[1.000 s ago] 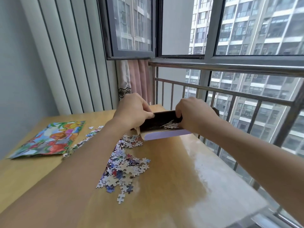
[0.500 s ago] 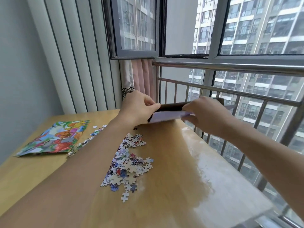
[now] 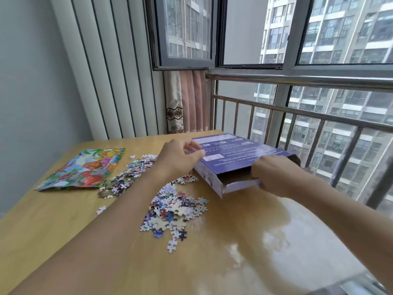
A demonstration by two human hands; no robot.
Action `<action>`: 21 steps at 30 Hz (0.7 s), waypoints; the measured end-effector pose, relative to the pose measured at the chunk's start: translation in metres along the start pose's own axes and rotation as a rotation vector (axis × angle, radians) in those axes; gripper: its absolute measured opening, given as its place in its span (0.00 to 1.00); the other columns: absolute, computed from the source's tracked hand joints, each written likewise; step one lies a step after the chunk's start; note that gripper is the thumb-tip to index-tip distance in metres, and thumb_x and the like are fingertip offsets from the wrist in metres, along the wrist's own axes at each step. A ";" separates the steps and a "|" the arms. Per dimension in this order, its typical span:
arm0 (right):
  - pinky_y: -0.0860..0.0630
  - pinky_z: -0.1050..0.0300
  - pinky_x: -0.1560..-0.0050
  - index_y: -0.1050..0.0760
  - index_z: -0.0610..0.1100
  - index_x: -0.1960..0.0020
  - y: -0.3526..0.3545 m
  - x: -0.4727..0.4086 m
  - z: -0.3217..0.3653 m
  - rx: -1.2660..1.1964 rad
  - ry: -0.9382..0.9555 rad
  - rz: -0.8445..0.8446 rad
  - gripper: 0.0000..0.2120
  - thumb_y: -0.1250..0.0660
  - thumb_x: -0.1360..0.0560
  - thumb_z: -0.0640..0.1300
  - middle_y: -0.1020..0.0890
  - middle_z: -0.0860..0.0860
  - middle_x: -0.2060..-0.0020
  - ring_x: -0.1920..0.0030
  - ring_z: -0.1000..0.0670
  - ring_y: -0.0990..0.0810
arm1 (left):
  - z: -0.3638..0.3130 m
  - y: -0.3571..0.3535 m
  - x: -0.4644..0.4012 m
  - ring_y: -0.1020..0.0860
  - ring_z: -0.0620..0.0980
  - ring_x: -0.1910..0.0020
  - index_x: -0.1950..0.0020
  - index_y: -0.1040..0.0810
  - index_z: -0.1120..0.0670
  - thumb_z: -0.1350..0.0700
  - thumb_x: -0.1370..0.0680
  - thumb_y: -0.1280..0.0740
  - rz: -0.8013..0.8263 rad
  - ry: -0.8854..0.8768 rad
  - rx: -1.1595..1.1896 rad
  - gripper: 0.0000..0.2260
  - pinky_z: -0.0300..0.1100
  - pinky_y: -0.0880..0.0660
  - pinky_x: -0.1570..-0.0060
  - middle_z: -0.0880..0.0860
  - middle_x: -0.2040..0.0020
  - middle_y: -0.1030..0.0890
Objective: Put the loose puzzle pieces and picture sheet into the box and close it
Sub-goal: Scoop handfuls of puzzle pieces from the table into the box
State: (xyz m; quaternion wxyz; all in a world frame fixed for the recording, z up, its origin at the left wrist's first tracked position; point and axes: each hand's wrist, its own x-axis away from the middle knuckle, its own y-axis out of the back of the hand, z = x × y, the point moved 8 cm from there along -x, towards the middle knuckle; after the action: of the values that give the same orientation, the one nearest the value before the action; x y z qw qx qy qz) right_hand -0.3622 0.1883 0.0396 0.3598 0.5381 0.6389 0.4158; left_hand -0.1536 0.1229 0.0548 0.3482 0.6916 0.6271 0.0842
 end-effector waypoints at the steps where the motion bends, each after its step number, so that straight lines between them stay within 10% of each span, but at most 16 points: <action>1: 0.41 0.58 0.72 0.39 0.50 0.68 -0.006 0.001 0.005 0.006 0.014 0.041 0.18 0.37 0.23 0.38 0.32 0.53 0.68 0.71 0.53 0.34 | 0.010 0.000 0.002 0.19 0.44 0.52 0.51 0.17 0.48 0.48 0.24 0.28 -0.003 0.012 -0.016 0.06 0.38 0.23 0.56 0.46 0.53 0.17; 7: 0.35 0.59 0.70 0.32 0.47 0.68 -0.043 -0.008 0.024 0.008 0.004 0.322 0.15 0.28 0.28 0.40 0.29 0.52 0.67 0.69 0.50 0.29 | 0.071 0.021 0.015 0.20 0.43 0.54 0.50 0.17 0.51 0.51 0.24 0.29 -0.049 0.088 -0.073 0.05 0.39 0.25 0.58 0.46 0.53 0.17; 10: 0.23 0.57 0.56 0.17 0.49 0.53 -0.007 -0.023 0.050 -0.321 0.036 0.188 0.05 0.26 0.27 0.49 0.18 0.53 0.56 0.53 0.49 0.19 | 0.090 0.034 0.017 0.20 0.43 0.55 0.51 0.17 0.50 0.52 0.23 0.29 -0.112 0.092 -0.086 0.04 0.39 0.24 0.57 0.46 0.54 0.17; 13: 0.23 0.51 0.44 0.22 0.52 0.38 0.030 -0.059 0.080 -0.602 0.038 -0.069 0.24 0.28 0.28 0.64 0.18 0.53 0.45 0.44 0.49 0.22 | 0.104 0.042 0.022 0.20 0.44 0.54 0.52 0.17 0.51 0.53 0.23 0.30 -0.164 0.099 -0.069 0.03 0.40 0.23 0.57 0.46 0.55 0.18; 17: 0.31 0.32 0.33 0.40 0.51 0.23 -0.017 -0.118 0.097 -0.472 -0.119 0.118 0.49 0.29 0.36 0.73 0.39 0.45 0.24 0.25 0.35 0.40 | 0.121 0.039 0.024 0.20 0.44 0.54 0.52 0.18 0.49 0.51 0.23 0.30 -0.148 0.101 -0.109 0.04 0.43 0.21 0.52 0.45 0.55 0.18; 21: 0.22 0.52 0.59 0.25 0.43 0.50 -0.032 -0.138 0.079 -0.456 -0.175 0.054 0.25 0.28 0.35 0.62 0.20 0.44 0.49 0.54 0.44 0.20 | 0.124 0.031 0.008 0.21 0.47 0.50 0.48 0.18 0.50 0.50 0.23 0.30 -0.068 0.071 -0.194 0.07 0.47 0.22 0.46 0.46 0.51 0.18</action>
State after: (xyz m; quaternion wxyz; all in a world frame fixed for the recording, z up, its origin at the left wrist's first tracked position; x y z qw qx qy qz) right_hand -0.2807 0.0613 -0.0196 0.5147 0.4937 0.4804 0.5104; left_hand -0.0582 0.0843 -0.0218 0.3938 0.6297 0.6510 0.1569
